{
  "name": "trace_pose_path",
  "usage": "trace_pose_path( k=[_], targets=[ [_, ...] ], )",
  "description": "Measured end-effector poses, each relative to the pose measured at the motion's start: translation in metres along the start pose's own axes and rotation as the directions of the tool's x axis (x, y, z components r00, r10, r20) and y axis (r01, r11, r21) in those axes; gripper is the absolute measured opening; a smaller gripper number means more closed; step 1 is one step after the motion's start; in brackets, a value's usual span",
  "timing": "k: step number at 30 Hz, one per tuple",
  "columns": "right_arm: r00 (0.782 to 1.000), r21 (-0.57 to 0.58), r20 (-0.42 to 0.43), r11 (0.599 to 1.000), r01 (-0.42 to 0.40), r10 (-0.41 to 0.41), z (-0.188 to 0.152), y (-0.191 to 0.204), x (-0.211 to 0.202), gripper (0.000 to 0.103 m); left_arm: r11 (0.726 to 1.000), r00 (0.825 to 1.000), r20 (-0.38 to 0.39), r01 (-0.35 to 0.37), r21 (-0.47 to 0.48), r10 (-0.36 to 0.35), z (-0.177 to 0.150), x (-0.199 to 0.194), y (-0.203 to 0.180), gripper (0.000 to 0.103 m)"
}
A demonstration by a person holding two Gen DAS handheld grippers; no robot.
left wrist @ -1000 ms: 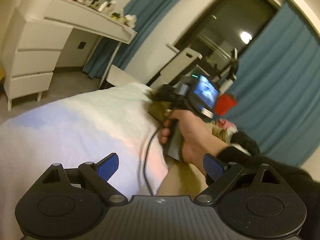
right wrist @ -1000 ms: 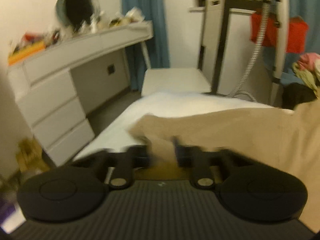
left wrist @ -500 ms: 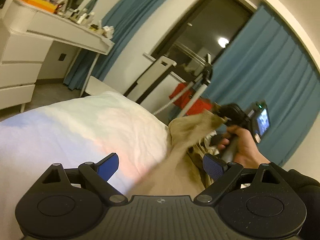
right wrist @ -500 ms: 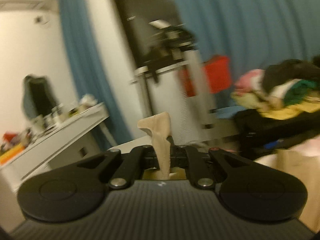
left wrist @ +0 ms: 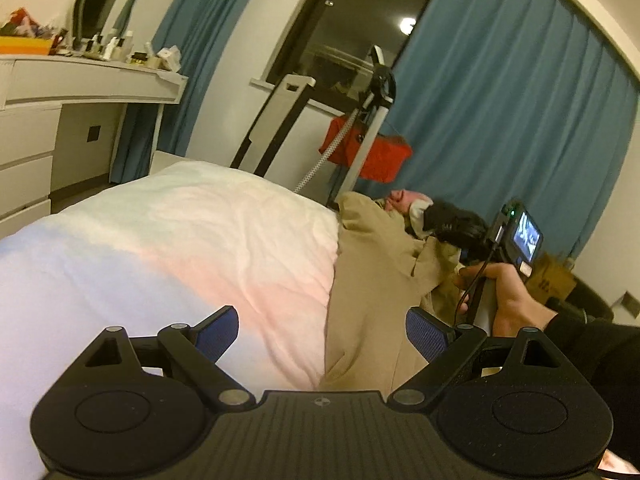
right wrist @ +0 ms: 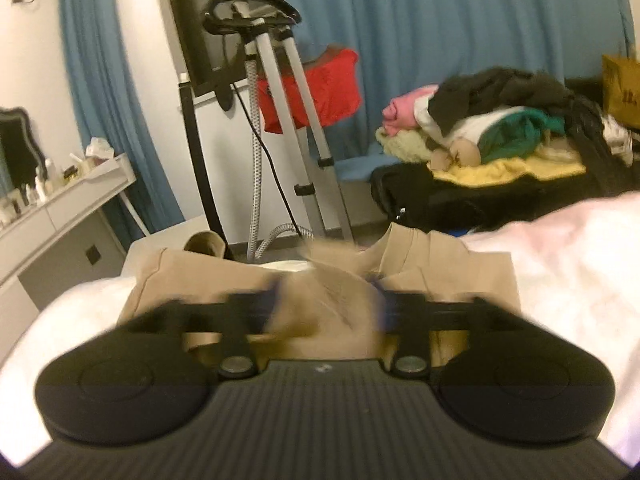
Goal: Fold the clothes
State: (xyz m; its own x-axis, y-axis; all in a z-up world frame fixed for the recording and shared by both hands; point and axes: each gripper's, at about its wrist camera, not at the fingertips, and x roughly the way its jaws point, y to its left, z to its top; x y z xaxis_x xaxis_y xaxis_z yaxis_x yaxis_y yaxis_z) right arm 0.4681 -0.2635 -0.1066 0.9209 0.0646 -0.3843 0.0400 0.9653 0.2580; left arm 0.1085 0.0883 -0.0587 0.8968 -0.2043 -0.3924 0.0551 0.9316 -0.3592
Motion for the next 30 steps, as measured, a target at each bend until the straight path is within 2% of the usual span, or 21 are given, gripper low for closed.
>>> trace_pose_path(
  k=[5, 8, 12, 17, 20, 24, 28, 30],
  targets=[
    [0.998, 0.003, 0.013, 0.999, -0.054, 0.054, 0.007, 0.014, -0.044, 0.091, 1.000, 1.000, 0.000, 0.022, 0.023, -0.022, 0.003, 0.002, -0.002, 0.092],
    [0.997, -0.040, 0.028, 0.996, -0.076, 0.077, 0.005, 0.029, -0.093, 0.091, 0.998, 0.999, 0.012, 0.040, 0.050, -0.040, 0.006, -0.006, -0.004, 0.092],
    [0.991, -0.060, 0.024, 0.989, -0.133, 0.135, -0.016, 0.038, -0.182, 0.091, 0.994, 0.998, 0.014, 0.064, 0.088, -0.066, 0.007, -0.017, -0.013, 0.092],
    [0.986, -0.032, -0.002, 0.985, -0.168, 0.168, -0.058, 0.031, -0.287, 0.091, 0.987, 0.996, 0.016, 0.086, 0.137, -0.089, 0.009, -0.042, -0.023, 0.092],
    [0.988, 0.015, -0.024, 0.988, -0.155, 0.155, -0.080, 0.022, -0.333, 0.091, 0.983, 0.998, 0.012, 0.051, 0.179, -0.054, 0.009, -0.058, -0.028, 0.092],
    [0.994, 0.000, -0.032, 0.994, -0.106, 0.106, -0.093, 0.021, -0.366, 0.091, 0.968, 1.000, -0.020, 0.003, 0.250, 0.002, 0.014, -0.076, -0.030, 0.092],
    [0.995, -0.048, -0.013, 0.994, -0.099, 0.098, -0.094, 0.024, -0.373, 0.091, 0.963, 0.995, -0.101, 0.024, 0.268, 0.003, 0.028, -0.088, -0.022, 0.092],
    [0.995, -0.057, -0.012, 0.993, -0.100, 0.099, -0.094, 0.024, -0.371, 0.091, 0.951, 0.988, -0.154, 0.042, 0.306, 0.006, 0.033, -0.095, -0.015, 0.091]
  ],
)
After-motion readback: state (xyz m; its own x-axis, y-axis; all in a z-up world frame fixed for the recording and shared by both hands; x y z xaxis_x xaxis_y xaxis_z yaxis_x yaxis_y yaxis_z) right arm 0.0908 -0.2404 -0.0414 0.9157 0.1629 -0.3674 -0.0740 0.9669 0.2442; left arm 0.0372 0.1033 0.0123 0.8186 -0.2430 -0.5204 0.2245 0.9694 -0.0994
